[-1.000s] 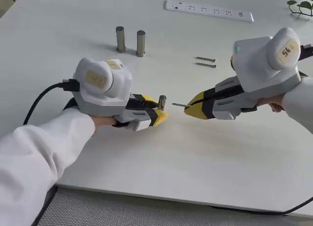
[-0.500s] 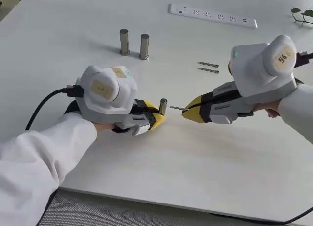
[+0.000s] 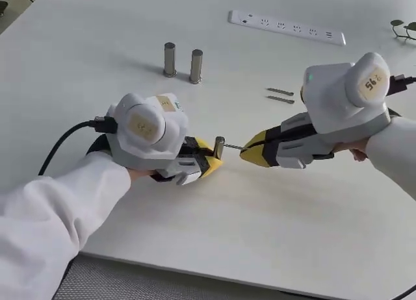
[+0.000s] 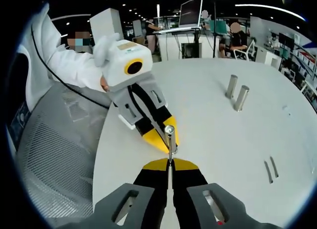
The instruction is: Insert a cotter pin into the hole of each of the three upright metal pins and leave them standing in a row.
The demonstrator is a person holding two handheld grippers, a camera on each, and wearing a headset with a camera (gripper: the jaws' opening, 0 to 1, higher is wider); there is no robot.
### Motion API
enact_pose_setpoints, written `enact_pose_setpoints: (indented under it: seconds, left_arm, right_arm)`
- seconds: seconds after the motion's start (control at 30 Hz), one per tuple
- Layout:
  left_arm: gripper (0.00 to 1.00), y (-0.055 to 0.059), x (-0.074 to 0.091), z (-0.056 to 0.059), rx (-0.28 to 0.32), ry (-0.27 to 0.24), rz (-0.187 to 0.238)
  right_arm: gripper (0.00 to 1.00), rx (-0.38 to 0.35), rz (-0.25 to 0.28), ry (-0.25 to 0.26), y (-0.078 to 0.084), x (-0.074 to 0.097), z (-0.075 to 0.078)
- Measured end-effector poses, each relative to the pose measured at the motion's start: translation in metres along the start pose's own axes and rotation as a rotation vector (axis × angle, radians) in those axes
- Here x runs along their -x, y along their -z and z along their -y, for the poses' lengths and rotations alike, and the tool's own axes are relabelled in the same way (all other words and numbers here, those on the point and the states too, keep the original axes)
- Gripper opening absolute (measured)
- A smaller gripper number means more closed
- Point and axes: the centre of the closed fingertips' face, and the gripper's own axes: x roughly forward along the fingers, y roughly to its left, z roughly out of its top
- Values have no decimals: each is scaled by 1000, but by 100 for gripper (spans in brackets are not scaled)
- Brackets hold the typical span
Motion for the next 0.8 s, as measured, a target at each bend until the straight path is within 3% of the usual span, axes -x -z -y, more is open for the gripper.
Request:
enact_pose_setpoints:
  seconds: [0.5,0.8]
  left_arm:
    - [7,-1,1,2,4,4,-2]
    - [7,0,1,1,-3,1,-4]
  right_arm:
    - [0,10,14,7,-5,4,-3]
    - [0,-4,7,23,-8,-7,0]
